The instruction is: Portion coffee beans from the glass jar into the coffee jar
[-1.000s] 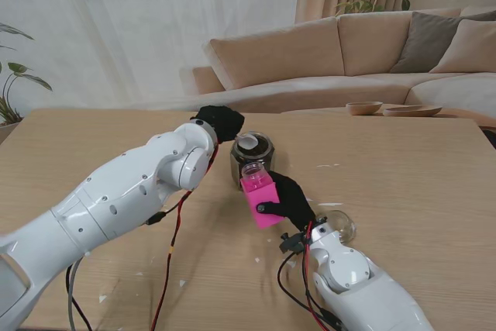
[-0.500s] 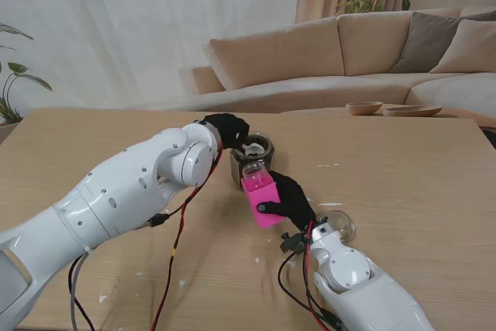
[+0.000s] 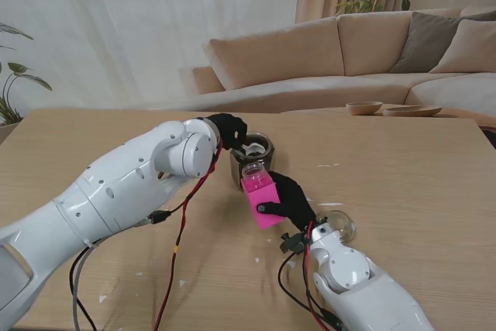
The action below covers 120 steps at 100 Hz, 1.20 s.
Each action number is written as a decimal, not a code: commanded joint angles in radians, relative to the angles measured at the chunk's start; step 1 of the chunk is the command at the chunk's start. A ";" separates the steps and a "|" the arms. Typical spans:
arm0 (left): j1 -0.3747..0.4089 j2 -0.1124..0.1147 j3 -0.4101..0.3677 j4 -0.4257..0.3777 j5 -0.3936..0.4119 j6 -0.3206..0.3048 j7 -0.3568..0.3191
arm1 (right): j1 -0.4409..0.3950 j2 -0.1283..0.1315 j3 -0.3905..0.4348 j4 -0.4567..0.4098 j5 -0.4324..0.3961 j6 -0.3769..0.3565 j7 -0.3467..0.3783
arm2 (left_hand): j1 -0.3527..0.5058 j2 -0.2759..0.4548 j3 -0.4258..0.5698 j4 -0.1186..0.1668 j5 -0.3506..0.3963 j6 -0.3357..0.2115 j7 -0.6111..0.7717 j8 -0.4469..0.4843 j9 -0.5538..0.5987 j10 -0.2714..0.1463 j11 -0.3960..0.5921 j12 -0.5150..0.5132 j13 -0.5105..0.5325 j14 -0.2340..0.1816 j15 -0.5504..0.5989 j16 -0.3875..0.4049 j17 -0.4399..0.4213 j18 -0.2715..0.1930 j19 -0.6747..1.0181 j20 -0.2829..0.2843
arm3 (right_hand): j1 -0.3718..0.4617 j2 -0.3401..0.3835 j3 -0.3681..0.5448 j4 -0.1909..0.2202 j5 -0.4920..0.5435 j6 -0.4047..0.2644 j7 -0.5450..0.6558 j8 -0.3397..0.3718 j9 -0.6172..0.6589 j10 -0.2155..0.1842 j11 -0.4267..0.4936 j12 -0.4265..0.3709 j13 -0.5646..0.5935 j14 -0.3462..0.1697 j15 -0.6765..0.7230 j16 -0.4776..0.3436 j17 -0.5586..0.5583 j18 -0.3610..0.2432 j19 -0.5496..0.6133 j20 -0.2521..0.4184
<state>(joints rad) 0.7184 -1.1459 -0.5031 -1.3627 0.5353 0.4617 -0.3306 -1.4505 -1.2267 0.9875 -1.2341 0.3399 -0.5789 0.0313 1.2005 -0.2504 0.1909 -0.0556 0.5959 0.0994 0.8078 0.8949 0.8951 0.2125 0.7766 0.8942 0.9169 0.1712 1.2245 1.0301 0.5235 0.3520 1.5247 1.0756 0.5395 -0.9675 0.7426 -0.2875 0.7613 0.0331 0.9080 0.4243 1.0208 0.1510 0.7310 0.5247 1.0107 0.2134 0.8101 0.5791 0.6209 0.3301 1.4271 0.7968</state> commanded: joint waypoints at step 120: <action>0.119 0.021 -0.269 -0.092 -0.173 0.058 -0.035 | 0.009 -0.006 -0.020 0.016 -0.012 -0.012 0.009 | 0.091 0.070 0.071 0.053 0.016 -0.046 0.110 0.027 -0.022 0.033 0.012 -0.004 0.022 -0.015 0.037 -0.008 0.000 0.014 0.034 -0.004 | 0.253 0.193 0.326 0.045 0.132 -0.246 0.181 0.028 0.072 -0.115 0.094 0.017 0.058 -0.053 0.100 0.021 -0.002 -0.021 0.028 0.015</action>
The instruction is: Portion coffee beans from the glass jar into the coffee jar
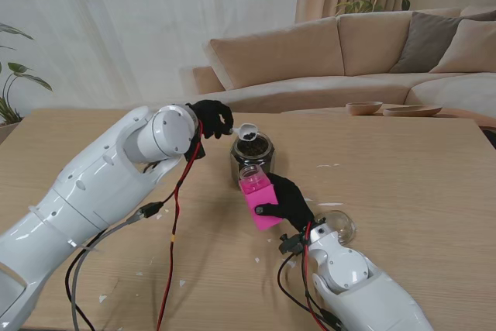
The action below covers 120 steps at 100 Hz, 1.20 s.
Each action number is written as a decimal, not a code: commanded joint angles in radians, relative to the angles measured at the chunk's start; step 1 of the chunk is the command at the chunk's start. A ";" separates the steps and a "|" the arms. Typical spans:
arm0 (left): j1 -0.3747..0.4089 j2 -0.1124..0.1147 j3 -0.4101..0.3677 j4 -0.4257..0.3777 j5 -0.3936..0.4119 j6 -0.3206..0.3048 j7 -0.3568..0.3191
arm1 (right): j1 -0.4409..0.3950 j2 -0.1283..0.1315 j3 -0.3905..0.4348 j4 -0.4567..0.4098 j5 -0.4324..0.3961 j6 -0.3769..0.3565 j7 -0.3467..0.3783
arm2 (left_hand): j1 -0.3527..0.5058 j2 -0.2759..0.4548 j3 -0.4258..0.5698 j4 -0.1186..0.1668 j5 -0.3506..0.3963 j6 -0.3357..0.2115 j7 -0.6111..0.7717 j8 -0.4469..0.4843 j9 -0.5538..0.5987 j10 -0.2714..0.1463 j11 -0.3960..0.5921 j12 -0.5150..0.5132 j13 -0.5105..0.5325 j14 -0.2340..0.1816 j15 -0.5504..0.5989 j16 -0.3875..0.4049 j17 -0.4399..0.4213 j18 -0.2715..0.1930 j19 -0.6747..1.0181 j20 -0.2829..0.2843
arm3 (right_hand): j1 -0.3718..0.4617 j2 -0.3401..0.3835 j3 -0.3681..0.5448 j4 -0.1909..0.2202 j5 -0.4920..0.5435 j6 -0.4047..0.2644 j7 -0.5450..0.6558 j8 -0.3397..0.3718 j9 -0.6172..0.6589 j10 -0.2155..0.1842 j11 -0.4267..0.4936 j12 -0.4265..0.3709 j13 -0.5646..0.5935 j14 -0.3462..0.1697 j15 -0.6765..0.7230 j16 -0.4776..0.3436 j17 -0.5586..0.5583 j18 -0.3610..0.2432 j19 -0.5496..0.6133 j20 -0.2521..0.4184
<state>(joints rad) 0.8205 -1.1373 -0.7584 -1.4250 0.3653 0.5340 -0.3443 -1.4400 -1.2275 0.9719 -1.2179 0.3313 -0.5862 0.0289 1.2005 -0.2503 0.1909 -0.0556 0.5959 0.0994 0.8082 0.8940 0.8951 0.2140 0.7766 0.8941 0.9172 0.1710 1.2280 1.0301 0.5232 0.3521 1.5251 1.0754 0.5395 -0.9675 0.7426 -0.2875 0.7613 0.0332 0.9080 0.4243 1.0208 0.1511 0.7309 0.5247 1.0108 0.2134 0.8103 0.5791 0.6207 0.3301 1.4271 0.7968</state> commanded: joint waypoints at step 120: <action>0.506 0.106 -0.426 -0.492 0.066 -0.343 -0.159 | 0.011 -0.012 -0.034 0.013 0.009 -0.032 0.010 | 0.091 0.068 0.075 0.054 0.022 -0.040 0.100 0.028 -0.019 0.037 0.005 -0.005 0.022 -0.010 0.031 -0.011 -0.002 0.019 0.033 0.001 | 0.252 0.193 0.326 0.045 0.133 -0.248 0.181 0.028 0.072 -0.116 0.094 0.016 0.058 -0.054 0.099 0.020 -0.002 -0.021 0.028 0.015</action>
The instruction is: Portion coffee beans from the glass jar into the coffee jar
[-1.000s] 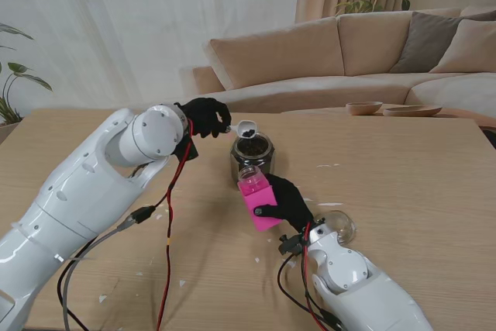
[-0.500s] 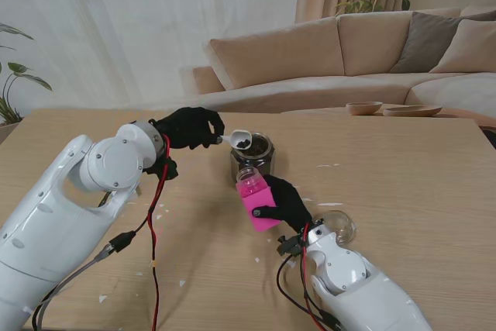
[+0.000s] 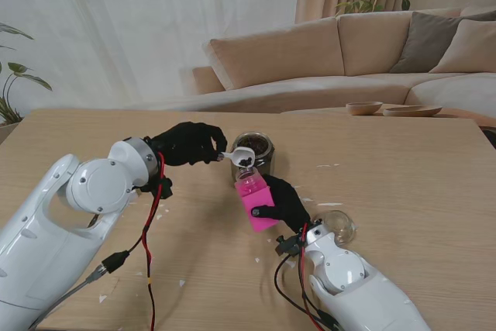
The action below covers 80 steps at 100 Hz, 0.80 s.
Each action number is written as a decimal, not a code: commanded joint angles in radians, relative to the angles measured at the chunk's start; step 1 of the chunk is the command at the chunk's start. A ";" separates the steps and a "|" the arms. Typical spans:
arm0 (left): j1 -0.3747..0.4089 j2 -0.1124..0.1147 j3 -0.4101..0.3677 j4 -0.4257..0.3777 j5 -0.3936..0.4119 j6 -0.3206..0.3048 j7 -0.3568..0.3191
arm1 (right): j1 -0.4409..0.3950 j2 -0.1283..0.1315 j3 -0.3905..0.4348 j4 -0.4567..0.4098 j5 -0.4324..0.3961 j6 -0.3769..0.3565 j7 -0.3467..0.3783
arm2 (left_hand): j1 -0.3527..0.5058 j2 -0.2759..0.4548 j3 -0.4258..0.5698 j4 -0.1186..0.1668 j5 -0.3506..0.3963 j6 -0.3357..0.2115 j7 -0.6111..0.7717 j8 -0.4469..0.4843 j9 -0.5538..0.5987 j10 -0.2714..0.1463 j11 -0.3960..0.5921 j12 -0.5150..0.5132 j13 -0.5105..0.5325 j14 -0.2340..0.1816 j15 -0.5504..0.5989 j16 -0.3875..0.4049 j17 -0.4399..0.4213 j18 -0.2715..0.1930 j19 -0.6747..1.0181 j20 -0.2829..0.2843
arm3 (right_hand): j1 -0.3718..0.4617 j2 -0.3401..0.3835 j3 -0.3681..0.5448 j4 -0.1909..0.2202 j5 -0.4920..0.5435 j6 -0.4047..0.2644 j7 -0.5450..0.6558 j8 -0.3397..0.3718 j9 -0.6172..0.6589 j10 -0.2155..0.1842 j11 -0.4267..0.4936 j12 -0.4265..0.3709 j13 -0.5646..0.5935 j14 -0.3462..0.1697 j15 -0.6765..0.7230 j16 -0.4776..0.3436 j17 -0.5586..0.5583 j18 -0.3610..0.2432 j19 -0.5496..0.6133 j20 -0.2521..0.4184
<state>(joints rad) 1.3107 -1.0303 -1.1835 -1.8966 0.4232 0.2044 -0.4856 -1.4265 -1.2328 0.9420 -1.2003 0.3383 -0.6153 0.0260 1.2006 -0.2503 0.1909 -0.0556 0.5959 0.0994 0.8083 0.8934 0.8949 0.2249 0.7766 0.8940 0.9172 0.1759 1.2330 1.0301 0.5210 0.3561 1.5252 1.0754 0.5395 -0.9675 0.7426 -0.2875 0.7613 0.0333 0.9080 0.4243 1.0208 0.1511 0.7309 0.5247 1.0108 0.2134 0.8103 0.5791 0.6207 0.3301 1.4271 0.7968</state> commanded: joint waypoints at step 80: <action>0.134 -0.010 -0.030 -0.087 0.224 -0.195 0.096 | -0.010 -0.005 0.005 -0.018 0.001 0.000 0.006 | 0.090 0.071 0.069 0.053 0.019 -0.049 0.095 0.026 -0.022 0.016 -0.006 -0.009 0.016 -0.018 0.008 -0.018 -0.001 0.013 0.023 -0.004 | 0.252 0.194 0.326 0.045 0.133 -0.248 0.182 0.028 0.073 -0.116 0.094 0.016 0.059 -0.053 0.100 0.020 -0.002 -0.020 0.028 0.015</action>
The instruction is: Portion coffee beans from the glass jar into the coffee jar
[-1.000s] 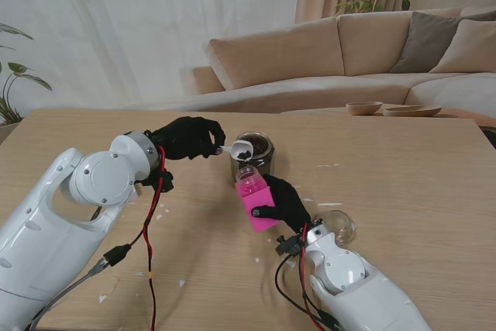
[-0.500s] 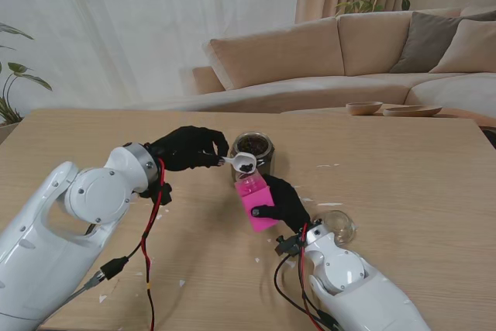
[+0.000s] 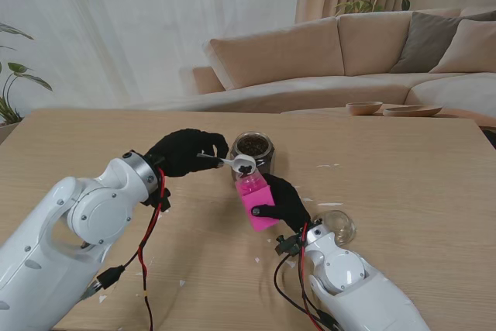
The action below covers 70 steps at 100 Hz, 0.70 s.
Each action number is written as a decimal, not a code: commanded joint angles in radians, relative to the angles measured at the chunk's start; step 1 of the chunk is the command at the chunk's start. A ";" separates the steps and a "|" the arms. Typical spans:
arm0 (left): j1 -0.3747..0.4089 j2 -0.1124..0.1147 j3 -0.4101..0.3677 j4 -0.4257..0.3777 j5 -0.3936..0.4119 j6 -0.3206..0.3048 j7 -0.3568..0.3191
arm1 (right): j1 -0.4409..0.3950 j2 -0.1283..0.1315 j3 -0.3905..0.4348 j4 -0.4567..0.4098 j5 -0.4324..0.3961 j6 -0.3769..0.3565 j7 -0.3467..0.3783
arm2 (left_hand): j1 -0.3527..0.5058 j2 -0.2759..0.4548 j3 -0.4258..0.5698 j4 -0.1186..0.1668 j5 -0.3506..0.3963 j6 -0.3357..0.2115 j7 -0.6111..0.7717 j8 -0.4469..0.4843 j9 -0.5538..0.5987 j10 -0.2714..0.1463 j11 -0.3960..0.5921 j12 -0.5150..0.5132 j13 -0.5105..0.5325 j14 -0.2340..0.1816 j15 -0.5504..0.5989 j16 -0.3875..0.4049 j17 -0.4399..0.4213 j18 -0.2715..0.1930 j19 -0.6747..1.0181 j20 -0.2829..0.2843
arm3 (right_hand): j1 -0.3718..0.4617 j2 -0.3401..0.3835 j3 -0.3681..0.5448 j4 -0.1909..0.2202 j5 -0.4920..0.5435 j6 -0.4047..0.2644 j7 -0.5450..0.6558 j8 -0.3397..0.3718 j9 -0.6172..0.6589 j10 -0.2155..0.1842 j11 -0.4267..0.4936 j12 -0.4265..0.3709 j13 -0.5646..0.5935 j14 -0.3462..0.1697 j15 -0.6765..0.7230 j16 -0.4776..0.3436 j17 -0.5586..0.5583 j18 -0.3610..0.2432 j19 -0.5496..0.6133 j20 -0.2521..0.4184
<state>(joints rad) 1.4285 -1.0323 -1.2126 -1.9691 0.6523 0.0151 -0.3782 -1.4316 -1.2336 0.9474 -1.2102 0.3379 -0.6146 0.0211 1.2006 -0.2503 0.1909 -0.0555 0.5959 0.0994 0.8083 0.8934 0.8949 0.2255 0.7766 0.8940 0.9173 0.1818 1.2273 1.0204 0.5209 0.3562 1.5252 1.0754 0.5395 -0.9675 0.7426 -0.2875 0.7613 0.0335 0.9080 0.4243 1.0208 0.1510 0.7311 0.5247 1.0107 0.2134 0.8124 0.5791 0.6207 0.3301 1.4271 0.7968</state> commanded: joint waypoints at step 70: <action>0.054 -0.018 -0.003 -0.022 0.115 -0.084 0.090 | -0.005 -0.004 -0.002 -0.010 -0.003 -0.002 0.009 | 0.090 0.072 0.066 0.051 0.019 -0.057 0.100 0.019 -0.020 0.005 -0.015 -0.008 0.011 -0.022 -0.009 -0.013 -0.004 0.012 0.003 -0.013 | 0.253 0.193 0.327 0.045 0.133 -0.247 0.182 0.028 0.072 -0.114 0.093 0.016 0.058 -0.053 0.097 0.020 -0.002 -0.019 0.028 0.015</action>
<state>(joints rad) 1.4753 -1.0460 -1.2167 -1.9799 0.7840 -0.0688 -0.2555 -1.4318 -1.2332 0.9475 -1.2125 0.3343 -0.6154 0.0169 1.2006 -0.2501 0.1909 -0.0555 0.5959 0.0994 0.8090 0.8916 0.8951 0.2255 0.7765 0.8937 0.9174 0.1823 1.2101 1.0197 0.5166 0.3562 1.5247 1.0750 0.5395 -0.9675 0.7426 -0.2875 0.7613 0.0336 0.9080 0.4243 1.0208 0.1510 0.7313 0.5247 1.0107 0.2134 0.8125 0.5791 0.6207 0.3300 1.4271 0.7968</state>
